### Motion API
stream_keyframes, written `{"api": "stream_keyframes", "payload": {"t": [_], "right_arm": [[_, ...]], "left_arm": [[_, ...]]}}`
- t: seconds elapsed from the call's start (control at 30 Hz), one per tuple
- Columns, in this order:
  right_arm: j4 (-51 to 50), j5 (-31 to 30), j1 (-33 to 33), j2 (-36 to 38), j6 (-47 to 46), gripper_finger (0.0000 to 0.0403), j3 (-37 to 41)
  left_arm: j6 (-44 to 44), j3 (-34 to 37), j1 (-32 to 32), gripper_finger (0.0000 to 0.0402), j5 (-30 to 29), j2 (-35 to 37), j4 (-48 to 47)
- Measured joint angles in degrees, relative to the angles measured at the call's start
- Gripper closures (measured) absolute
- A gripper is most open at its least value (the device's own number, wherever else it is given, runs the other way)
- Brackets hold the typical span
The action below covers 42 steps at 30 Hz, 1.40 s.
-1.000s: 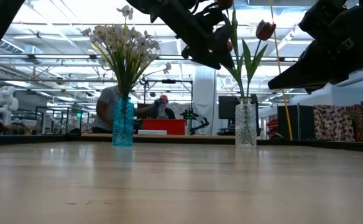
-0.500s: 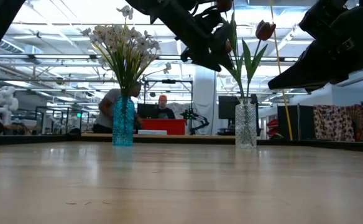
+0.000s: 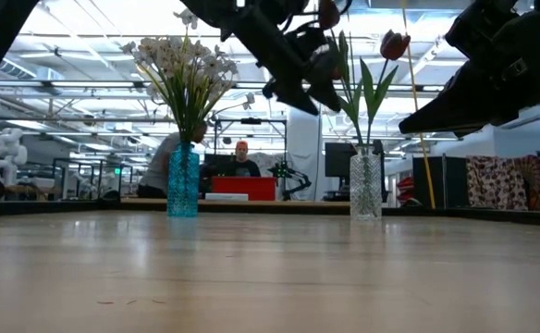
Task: Sort flowers into vase by color
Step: Put the red tulip into the transparent vase
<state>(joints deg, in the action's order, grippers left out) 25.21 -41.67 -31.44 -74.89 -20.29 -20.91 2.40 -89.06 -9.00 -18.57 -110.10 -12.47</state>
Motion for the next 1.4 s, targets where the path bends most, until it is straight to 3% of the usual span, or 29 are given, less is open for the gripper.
{"api": "stream_keyframes", "payload": {"t": [0.17,0.3,0.37,0.47,0.6,0.7,0.8,0.9,1.2,1.4], "right_arm": [[-0.1,0.0,0.0,0.0,0.0,0.0403,0.0],[0.1,-1.2,0.2,0.0,0.5,0.0403,0.0],[2.4,-5.0,0.8,0.0,3.2,0.0403,0.1],[12.0,-13.9,2.0,0.2,13.5,0.0403,0.1],[30.9,-24.1,4.3,0.4,36.1,0.0403,0.1],[41.7,-21.4,8.3,0.4,50.9,0.0402,0.1],[45.4,-14.9,12.9,0.4,56.8,0.0392,0.1],[44.1,-11.3,17.1,0.4,57.5,0.0369,0.0],[34.4,-13.3,23.7,0.3,55.1,0.0275,0.0],[34.5,-8.8,28.2,0.3,55.6,0.0253,0.0]], "left_arm": [[-1.6,1.3,0.0,0.0042,-0.9,-0.1,-0.1],[-1.6,1.3,0.0,0.0030,-0.4,-0.1,0.2],[-1.7,1.3,0.0,0.0030,0.2,-0.1,1.0],[-1.7,1.3,0.1,0.0030,0.6,-0.1,1.5],[-1.6,1.3,0.1,0.0029,0.7,-0.1,1.7],[-1.7,1.3,0.2,0.0029,0.7,-0.1,2.0],[-1.7,1.3,0.2,0.0029,1.3,-0.1,2.5],[-1.7,1.3,0.2,0.0029,2.2,-0.1,2.6],[-1.8,1.3,0.2,0.0029,2.3,-0.1,3.2],[-1.7,1.3,0.2,0.0029,2.3,-0.1,3.7]]}}
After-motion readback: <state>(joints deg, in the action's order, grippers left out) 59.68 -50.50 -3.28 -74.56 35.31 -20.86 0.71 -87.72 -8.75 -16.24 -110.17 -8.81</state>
